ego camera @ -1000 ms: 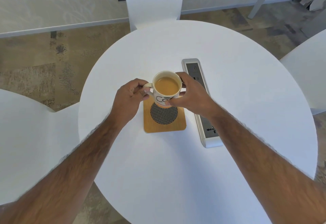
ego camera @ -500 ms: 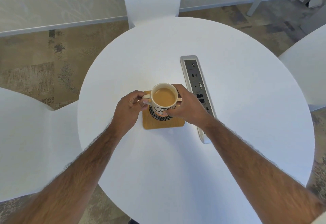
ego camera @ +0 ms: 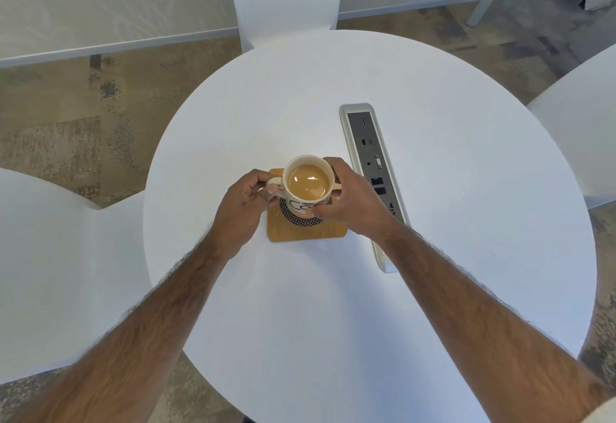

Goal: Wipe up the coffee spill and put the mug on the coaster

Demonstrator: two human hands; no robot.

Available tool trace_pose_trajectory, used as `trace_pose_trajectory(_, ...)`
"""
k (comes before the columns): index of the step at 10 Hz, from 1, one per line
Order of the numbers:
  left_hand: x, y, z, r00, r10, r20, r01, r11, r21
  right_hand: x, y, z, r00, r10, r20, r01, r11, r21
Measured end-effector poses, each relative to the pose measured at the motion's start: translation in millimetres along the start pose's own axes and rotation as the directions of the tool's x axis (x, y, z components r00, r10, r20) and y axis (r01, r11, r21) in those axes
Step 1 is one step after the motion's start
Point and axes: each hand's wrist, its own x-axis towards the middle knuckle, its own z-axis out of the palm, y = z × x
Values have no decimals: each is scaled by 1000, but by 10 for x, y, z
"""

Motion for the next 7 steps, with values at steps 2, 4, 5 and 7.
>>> trace_pose_trajectory(2,72,16,-13,1000,14,14,-14,1000,0,78,-14,-43,1000,-12,13,12,1000,-19)
trace_pose_trajectory(4,80,8,3,1000,17,-5,-17,1000,17,83,9,-39,1000,-5,9,5,1000,0)
trace_pose_trajectory(5,67,-6,15,1000,9,-16,-8,998,59,51,-31,-30,1000,17,11,-17,1000,-7)
trace_pose_trajectory(7,4,102,45,992,16,-127,25,949,315,-102,-81,-128,998,58,18,-56,991,-120)
